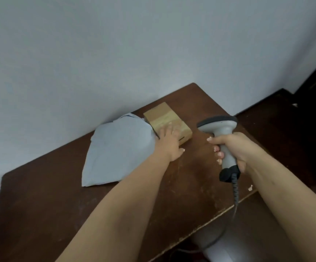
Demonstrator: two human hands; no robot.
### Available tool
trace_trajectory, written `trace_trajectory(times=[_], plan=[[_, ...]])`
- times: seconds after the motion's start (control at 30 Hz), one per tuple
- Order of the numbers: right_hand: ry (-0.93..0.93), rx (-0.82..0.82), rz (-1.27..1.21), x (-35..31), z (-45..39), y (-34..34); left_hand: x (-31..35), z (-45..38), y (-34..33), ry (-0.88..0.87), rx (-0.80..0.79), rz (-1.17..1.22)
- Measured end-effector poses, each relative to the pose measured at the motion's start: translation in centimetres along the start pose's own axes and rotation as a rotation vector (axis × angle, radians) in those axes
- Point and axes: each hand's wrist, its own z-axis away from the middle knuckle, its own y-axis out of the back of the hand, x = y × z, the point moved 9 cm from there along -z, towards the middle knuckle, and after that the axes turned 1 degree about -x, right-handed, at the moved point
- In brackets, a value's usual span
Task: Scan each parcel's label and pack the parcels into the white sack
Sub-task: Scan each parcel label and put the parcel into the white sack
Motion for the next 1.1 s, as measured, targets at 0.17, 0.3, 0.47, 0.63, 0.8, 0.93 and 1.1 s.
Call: trace_trajectory(times=[0.17, 0.3, 0.47, 0.63, 0.8, 0.93, 1.1], plan=[[-0.01, -0.011, 0.001, 0.0, -1.0, 0.7, -0.8, -1.0, -3.5, 0.074, -0.254, -0.049], [-0.009, -0.039, 0.027, -0.1, -1.6, -0.3, -1.3, 3.0, -4.3, -0.022, -0.248, -0.022], [-0.026, -0.076, 0.086, 0.3, -1.8, -2.8, -3.2, 11.3, -5.6, -0.086, -0.232, 0.071], [-0.044, -0.115, 0.146, 2.8, -1.5, -5.2, -3.8, 15.8, -4.3, 0.14, 0.061, 0.068], [-0.086, -0.137, 0.173, 5.6, -0.7, -6.4, -2.0, 16.8, -9.6, 0.346, -0.149, 0.121], [-0.097, -0.146, 0.167, 6.4, -0.3, -6.6, -2.6, 17.1, -9.0, 0.342, -0.065, 0.316], [-0.066, -0.154, 0.144, 5.9, 0.4, -7.3, -8.1, 21.0, -9.5, 0.505, -0.081, 1.396]])
